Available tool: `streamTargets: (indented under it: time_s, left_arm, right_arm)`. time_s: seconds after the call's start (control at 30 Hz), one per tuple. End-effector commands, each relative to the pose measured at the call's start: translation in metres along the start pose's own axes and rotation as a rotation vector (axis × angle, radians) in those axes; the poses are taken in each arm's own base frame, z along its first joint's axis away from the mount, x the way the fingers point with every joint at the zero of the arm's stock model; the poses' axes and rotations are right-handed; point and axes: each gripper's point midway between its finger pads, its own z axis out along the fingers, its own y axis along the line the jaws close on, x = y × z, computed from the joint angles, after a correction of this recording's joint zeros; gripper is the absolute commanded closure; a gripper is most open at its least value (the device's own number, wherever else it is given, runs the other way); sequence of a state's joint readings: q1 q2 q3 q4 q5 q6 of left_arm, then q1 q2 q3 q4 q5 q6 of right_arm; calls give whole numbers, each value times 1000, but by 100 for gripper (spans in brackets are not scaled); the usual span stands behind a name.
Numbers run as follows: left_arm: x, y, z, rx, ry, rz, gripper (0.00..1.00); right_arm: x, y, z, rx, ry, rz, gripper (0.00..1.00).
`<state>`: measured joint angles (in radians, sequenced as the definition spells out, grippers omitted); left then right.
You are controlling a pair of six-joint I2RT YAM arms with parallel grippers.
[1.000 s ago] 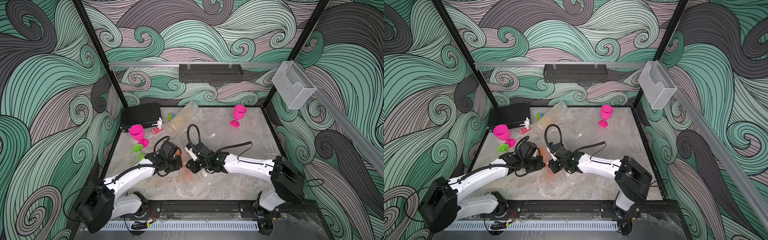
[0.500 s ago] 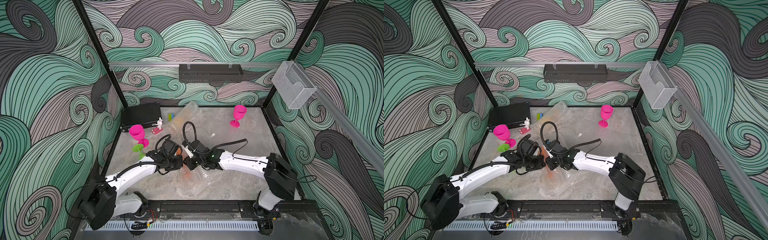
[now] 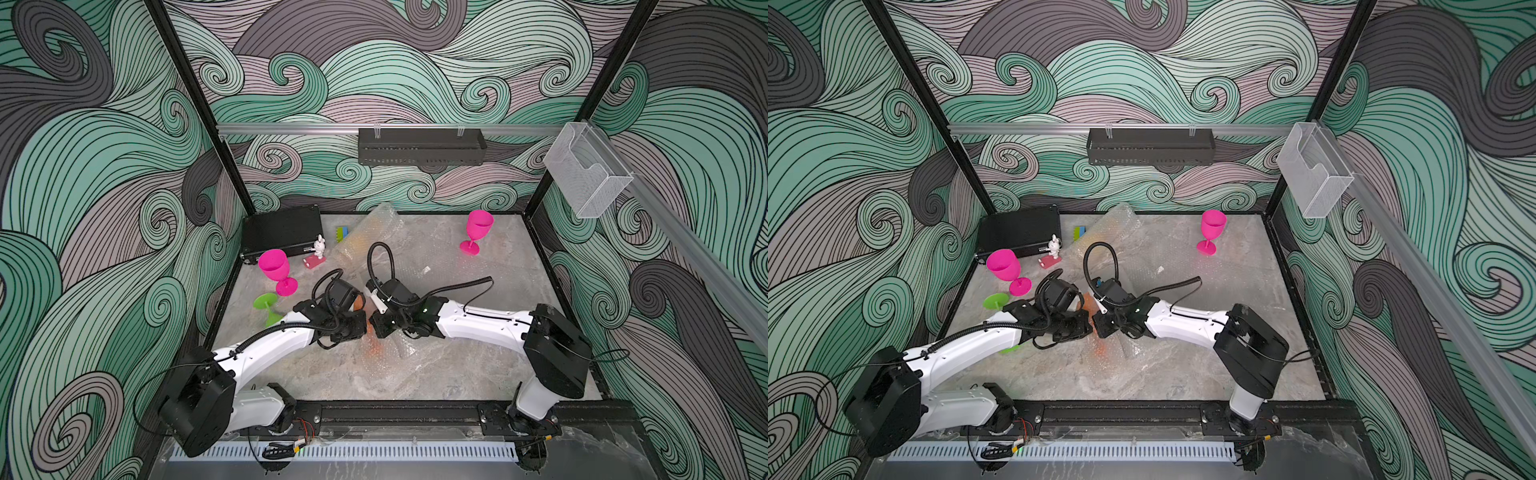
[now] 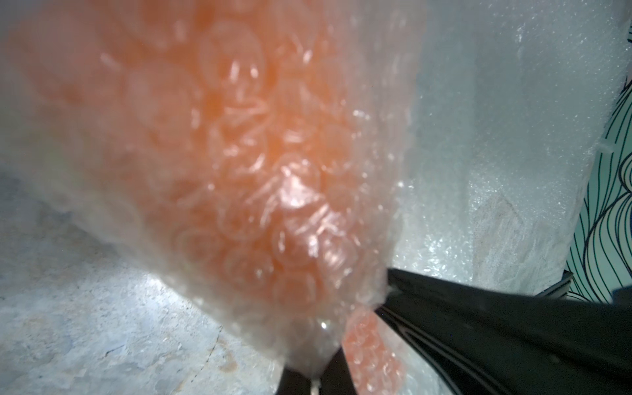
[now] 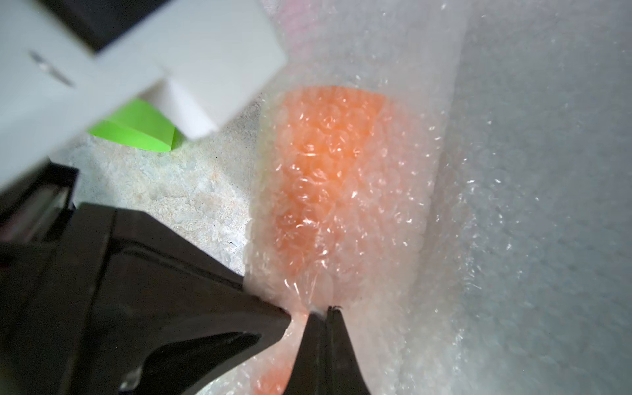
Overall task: Unpack wine glasses from bubble wrap
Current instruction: Unwrap the bubble wrap.
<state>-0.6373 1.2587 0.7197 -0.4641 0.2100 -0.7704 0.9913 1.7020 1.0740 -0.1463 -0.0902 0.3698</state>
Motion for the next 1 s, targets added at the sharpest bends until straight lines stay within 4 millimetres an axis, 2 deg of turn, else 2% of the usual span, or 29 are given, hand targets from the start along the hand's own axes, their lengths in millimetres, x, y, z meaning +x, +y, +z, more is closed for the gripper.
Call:
streamTargets:
  time_s: [0.0,0.3,0.4,0.53,0.67,0.9,0.97]
  left_arm:
    - [1,-2,0,-11,18,16,100]
    - [9,14,7,-73,44,9,100]
    - [9,15,6,-82,44,13,100]
    - [7,10,2,-51,28,32,92]
    - [7,11,-1,-61,21,44,90]
    - [12,18,4,-72,40,31,84]
    - [11,19,3,-83,33,19,78]
  right_arm:
    - [-9,-4,-2,-33,-31,69,100]
    - [-15,-7,-7,-97,-56,165,100]
    - [-13,-6,-2,-116,-47,189,100]
    - [-8,-5,9,-138,-23,224,100]
    - [-4,-8,18,-136,-22,263,100]
    - [-5,-12,18,-115,-38,288,100]
    - [-3,-13,18,-115,-39,290,100]
